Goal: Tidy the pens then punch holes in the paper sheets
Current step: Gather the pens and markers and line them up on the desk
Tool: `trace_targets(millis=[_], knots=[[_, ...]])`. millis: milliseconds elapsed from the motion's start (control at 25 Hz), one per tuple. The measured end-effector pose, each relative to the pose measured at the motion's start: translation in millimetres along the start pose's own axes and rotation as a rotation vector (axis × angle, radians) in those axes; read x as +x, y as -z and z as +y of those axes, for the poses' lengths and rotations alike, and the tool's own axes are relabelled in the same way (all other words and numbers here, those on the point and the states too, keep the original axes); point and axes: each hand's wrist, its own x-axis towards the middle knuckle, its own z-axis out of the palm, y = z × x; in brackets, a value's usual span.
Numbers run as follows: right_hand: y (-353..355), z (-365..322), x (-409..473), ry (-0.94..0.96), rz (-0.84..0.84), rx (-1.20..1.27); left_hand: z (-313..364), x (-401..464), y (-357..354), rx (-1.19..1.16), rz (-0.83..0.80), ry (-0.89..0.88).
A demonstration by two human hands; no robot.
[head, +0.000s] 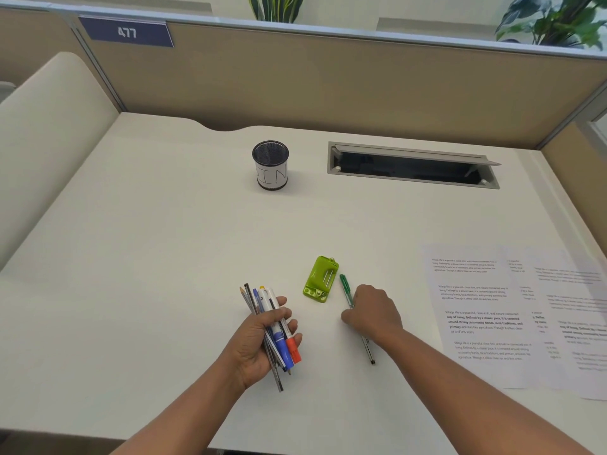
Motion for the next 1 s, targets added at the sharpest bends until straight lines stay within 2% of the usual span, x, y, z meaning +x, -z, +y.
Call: trace_targets(millis=[200,280,360,440,560,720,1000], knots=[[9.7,2.8,-13.6,0.005,0.012,0.081,-1.4,0.1,-3.7,0.001,0.001,-0.008],[17.2,-12.6,-22.7,0.068,0.009,0.27,-1.9,2.2,-5.6,-0.013,-0.001,0.003],[24.9,-36.3,-37.2,0.157,-0.076,0.518,-2.9,3.9,-8.8,-0.039,-0.016,0.011],[28.2,-60.2,-52.1,0.236,-0.17,0.621,-3.9,3.1,-13.7,-0.077,-0.077,0.003],[24.5,-84.2,-67.2,0.324,-0.168,0.501,-7.6,-1.1,-19.3,-0.093,-0.153,0.005],[14.6,-91.4,-74.9,0.405,-0.087,0.32,-9.5,-3.9,-21.2,-0.036,-0.099,-0.001],[0.6,-79.9,-78.5,0.447,0.022,0.343,-6.5,-6.5,-19.1,-0.031,-0.032,0.023]])
